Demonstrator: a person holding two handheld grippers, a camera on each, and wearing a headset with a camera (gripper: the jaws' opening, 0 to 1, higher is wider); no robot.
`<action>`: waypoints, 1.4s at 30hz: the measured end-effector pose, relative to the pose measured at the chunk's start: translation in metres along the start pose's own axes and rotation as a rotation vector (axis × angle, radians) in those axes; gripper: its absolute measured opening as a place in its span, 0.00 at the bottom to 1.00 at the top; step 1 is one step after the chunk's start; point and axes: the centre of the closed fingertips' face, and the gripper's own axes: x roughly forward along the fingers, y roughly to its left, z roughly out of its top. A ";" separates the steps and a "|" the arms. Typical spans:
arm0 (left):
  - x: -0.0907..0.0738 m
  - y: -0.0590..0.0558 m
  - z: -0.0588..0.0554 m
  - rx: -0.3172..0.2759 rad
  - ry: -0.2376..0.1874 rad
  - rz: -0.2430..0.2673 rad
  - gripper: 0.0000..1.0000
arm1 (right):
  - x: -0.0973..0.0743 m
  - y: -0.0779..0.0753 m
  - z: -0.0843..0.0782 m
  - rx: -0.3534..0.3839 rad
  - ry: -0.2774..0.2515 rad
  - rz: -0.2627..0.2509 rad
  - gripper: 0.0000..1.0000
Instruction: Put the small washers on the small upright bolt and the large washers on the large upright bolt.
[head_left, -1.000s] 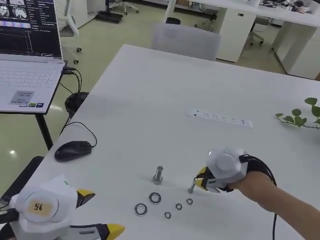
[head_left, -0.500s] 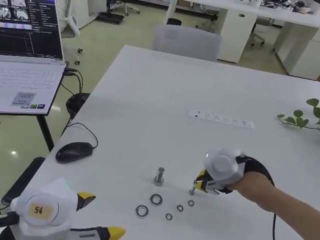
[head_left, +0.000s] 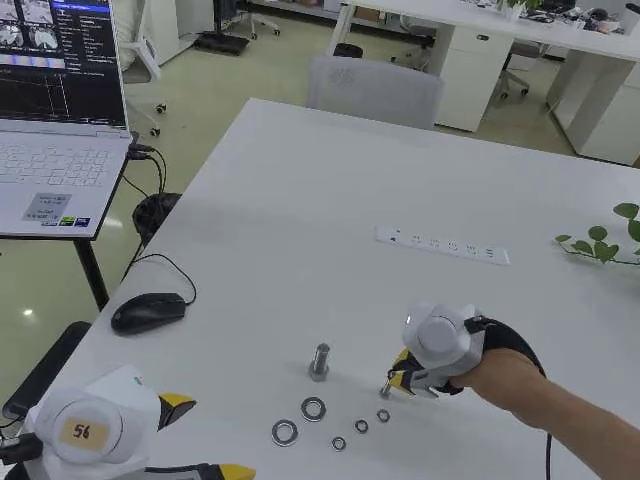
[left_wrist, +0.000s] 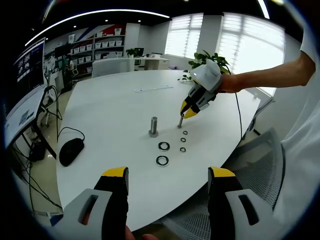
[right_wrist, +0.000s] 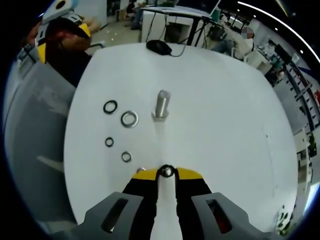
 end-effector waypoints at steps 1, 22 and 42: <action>0.000 0.000 0.000 0.000 0.002 0.000 0.64 | 0.002 0.000 -0.001 0.001 0.002 0.002 0.13; -0.001 0.002 -0.004 -0.009 0.008 0.009 0.64 | 0.035 0.004 -0.019 0.070 0.053 0.016 0.13; 0.001 0.000 -0.001 -0.001 0.009 0.006 0.64 | 0.026 -0.002 -0.019 0.138 0.016 0.006 0.20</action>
